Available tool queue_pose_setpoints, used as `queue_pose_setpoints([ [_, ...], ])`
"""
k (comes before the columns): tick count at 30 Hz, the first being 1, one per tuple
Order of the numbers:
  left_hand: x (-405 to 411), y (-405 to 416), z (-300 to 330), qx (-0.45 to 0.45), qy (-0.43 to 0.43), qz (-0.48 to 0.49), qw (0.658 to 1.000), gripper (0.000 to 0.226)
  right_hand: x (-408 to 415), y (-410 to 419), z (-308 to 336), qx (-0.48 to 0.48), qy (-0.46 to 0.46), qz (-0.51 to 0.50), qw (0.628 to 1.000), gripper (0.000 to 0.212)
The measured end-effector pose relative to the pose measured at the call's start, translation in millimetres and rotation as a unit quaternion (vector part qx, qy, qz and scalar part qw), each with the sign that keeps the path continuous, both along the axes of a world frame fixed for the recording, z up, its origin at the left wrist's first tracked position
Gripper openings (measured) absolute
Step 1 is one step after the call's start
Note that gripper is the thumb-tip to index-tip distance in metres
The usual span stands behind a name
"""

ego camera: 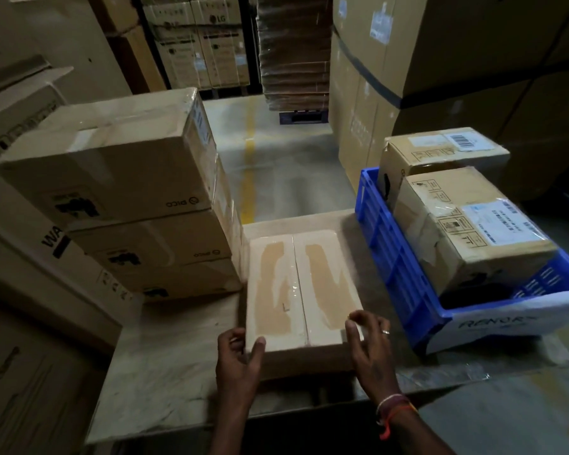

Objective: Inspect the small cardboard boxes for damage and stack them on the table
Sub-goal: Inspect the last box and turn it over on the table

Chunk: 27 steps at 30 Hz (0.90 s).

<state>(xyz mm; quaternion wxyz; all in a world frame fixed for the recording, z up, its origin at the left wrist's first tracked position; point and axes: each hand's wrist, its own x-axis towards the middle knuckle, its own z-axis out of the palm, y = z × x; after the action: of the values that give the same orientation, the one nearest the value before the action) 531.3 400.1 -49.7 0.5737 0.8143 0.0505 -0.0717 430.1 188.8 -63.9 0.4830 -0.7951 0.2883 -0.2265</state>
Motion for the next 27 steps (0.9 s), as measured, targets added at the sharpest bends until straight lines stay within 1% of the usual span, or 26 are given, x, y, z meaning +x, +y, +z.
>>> queue_pose_setpoints([
  [3,-3,7,-3,0.018,0.039,-0.037,0.998,0.038,-5,-8,-2,-0.02,0.043,0.007,0.999,0.014],
  [4,0,8,-2,0.028,0.036,-0.043,0.998,0.039,-4,-10,0,-0.027,0.055,0.014,0.998,0.014],
  [6,8,3,2,0.07,-0.007,-0.061,0.996,0.043,8,-14,5,-0.074,0.078,0.026,0.994,0.012],
  [8,18,-11,9,0.126,-0.083,-0.089,0.985,0.049,31,-14,6,-0.189,0.119,0.052,0.973,0.037],
  [10,28,-32,15,0.193,-0.148,-0.123,0.962,0.053,56,-10,7,-0.282,0.165,0.11,0.939,0.058],
  [11,34,-43,14,0.238,-0.176,-0.152,0.943,0.056,65,-7,6,-0.312,0.186,0.139,0.921,0.063],
  [12,39,-53,12,0.286,-0.188,-0.184,0.921,0.06,70,-5,2,-0.333,0.205,0.161,0.906,0.067],
  [14,43,-65,0,0.37,-0.185,-0.228,0.881,0.066,73,0,-7,-0.363,0.233,0.176,0.885,0.068],
  [16,42,-67,-12,0.414,-0.203,-0.239,0.855,0.065,72,1,-11,-0.381,0.243,0.17,0.876,0.066],
  [19,40,-66,-23,0.453,-0.217,-0.246,0.829,0.065,74,3,-8,-0.381,0.268,0.17,0.869,0.065],
  [24,55,-74,-4,0.458,-0.198,-0.238,0.833,0.067,97,-5,15,-0.355,0.252,0.173,0.884,0.056],
  [27,70,-77,1,0.461,-0.19,-0.241,0.832,0.075,109,-15,11,-0.364,0.258,0.182,0.876,0.063],
])
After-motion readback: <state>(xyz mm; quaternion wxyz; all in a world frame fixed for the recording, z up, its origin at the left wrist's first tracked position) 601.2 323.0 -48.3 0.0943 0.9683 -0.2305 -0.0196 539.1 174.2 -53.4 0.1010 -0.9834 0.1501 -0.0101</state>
